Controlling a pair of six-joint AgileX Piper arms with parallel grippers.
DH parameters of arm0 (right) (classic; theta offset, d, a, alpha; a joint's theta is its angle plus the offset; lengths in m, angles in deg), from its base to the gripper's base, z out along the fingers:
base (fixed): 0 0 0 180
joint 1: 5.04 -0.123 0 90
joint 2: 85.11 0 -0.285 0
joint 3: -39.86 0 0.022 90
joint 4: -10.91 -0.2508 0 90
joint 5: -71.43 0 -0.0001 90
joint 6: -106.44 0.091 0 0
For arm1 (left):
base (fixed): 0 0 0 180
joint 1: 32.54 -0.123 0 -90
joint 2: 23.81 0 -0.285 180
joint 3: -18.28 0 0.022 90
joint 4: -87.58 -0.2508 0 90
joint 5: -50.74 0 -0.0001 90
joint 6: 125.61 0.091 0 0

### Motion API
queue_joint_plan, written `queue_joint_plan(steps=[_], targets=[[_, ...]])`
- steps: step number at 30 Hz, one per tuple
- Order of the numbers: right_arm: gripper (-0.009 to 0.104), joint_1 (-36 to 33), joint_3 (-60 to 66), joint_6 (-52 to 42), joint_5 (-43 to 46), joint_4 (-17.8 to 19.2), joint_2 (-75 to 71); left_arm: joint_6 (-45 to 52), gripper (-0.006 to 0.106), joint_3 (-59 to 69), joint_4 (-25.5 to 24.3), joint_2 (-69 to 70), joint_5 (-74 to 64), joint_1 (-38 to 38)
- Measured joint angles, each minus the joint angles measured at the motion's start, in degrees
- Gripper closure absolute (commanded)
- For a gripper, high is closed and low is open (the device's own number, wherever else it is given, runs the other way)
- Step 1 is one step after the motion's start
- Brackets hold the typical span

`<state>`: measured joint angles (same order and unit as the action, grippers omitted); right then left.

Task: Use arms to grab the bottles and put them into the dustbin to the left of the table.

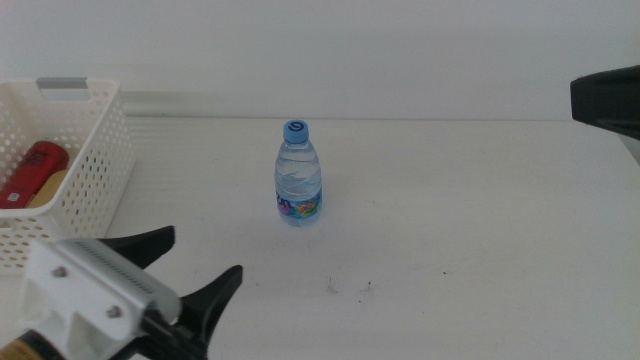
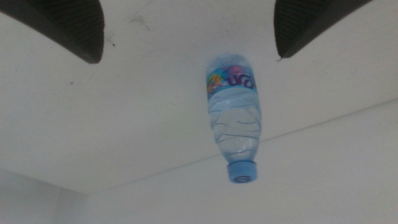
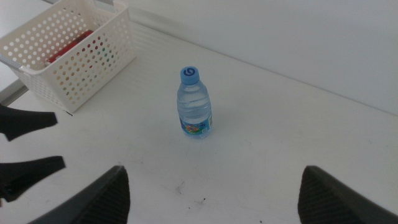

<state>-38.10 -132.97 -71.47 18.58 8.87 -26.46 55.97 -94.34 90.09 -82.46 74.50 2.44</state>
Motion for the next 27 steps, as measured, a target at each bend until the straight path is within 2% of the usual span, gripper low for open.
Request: queue_joint_plan(steps=[4,12,19,27], targets=[[0.004,0.00,0.00,0.00,0.00,0.00,0.00,-0.11,0.007,0.00,-1.59,-8.35,7.53,0.00],[0.004,0.00,0.00,0.00,0.00,0.00,0.00,-2.55,0.007,-1.41,-0.35,-29.81,35.45,0.09],[0.004,0.00,0.00,0.00,0.00,0.00,0.00,-3.36,0.007,-11.28,2.89,-44.93,39.86,0.12],[0.004,0.00,0.00,0.00,0.00,0.00,0.00,-3.36,0.007,-21.01,3.17,-55.52,39.24,-2.42]])
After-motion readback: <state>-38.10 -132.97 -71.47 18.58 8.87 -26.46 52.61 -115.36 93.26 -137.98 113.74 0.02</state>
